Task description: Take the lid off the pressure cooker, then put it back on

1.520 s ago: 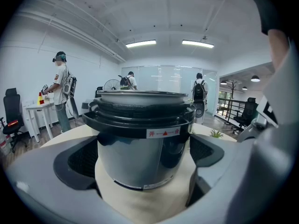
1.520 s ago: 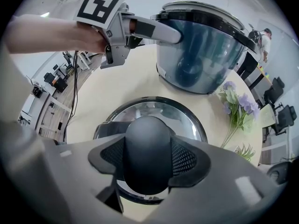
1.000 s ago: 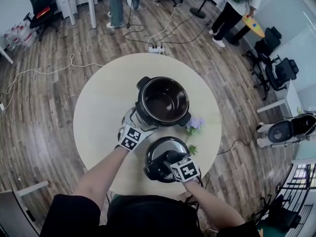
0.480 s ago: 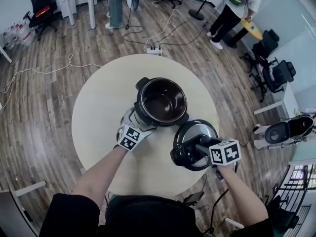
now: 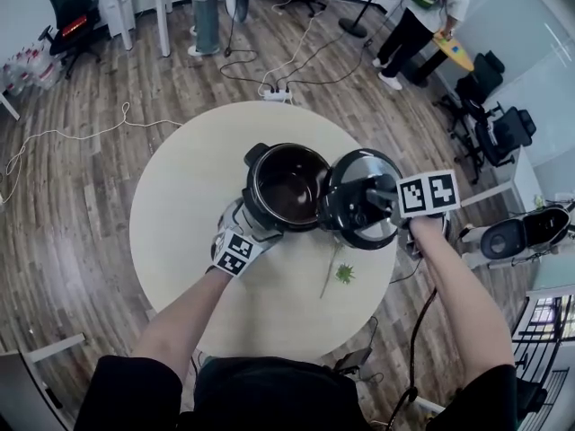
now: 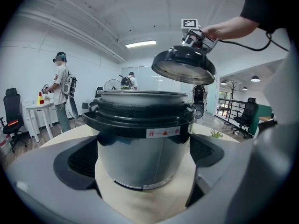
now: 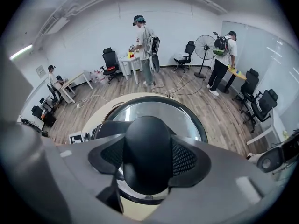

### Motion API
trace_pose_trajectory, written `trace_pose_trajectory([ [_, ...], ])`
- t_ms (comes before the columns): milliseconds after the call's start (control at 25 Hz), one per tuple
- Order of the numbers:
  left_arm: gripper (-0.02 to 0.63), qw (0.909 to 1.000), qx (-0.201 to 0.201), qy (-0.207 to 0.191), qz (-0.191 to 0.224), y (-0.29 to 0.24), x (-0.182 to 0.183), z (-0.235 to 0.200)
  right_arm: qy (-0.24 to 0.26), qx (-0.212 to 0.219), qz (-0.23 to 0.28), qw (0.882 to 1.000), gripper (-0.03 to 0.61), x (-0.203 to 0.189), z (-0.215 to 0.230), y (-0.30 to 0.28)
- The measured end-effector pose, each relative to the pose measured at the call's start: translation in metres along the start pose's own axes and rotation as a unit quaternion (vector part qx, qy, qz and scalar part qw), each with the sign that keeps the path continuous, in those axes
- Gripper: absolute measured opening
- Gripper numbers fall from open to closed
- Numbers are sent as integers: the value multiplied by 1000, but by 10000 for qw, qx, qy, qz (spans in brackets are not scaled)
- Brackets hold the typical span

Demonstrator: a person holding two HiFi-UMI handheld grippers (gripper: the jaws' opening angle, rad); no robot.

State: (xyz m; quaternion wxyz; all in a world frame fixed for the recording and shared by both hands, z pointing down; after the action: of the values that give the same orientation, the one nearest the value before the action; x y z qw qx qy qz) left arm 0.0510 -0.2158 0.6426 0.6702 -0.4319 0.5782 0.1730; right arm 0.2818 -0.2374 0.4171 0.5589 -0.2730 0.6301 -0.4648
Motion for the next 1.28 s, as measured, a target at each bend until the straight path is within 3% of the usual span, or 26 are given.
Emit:
trace_pose_trajectory([
  [240, 591, 10000, -5, -10, 77, 0, 3, 0, -86, 127, 126, 9998, 287, 67, -28, -35],
  [400, 591, 10000, -16, -1, 57, 0, 3, 0, -96, 210, 53, 9997, 287, 85, -51, -65],
  [800, 591, 10000, 10, -10, 63, -1, 0, 3, 259, 261, -381, 9986, 287, 78, -102, -119],
  [1080, 591, 10000, 8, 4, 55, 0, 0, 0, 63, 354, -619, 9974, 287, 66, -115, -141],
  [1280, 591, 10000, 0, 36, -10, -1, -1, 0, 514, 118, -710, 9961, 287, 61, -126, -157],
])
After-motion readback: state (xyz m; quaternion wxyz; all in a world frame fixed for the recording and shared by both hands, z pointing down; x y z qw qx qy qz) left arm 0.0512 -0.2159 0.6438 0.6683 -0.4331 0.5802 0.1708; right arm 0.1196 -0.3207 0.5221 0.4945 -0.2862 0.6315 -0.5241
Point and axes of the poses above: the fingertips, and each gripper's own axes: y backward along the fingers, z to its right, x out of its top, the point moved 2 cm from there along y, backward along the fingers, and after that the axes turned 1 degree about -x, right-handed, at the moved point
